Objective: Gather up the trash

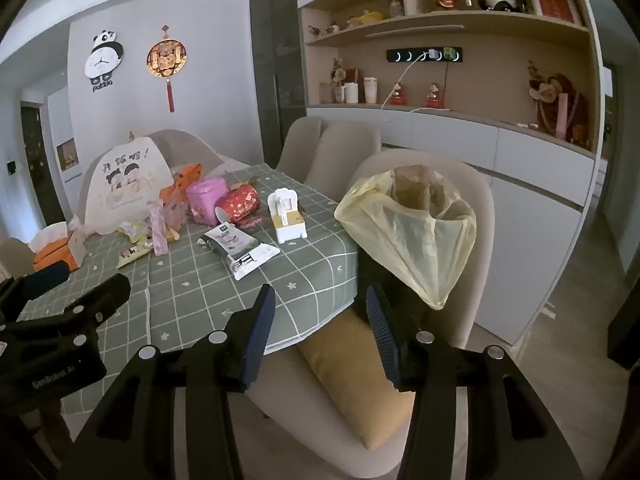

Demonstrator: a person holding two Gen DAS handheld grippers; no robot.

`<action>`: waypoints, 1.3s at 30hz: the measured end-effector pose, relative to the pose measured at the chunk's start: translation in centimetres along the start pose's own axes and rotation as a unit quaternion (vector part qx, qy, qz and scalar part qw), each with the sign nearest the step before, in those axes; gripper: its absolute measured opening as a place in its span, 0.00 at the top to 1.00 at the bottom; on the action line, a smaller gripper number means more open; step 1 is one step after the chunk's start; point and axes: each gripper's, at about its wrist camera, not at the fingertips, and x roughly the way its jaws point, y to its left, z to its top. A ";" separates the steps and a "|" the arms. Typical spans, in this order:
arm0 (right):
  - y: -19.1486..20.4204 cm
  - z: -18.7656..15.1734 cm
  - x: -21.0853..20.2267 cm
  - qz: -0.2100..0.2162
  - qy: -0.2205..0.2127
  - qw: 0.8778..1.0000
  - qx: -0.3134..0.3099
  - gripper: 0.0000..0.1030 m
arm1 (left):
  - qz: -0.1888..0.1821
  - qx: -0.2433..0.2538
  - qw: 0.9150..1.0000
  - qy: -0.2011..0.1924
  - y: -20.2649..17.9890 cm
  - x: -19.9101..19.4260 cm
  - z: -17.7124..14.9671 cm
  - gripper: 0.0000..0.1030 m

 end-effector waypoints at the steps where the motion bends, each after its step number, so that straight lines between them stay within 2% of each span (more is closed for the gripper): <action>1: 0.0 0.0 0.0 0.000 0.000 1.000 0.000 0.56 | 0.000 0.001 1.000 0.000 0.0 0.0 0.0 0.12; 39: 0.0 -0.5 0.1 0.003 0.004 1.000 0.010 0.56 | -0.002 -0.003 1.000 0.003 0.4 -0.1 -0.2 0.12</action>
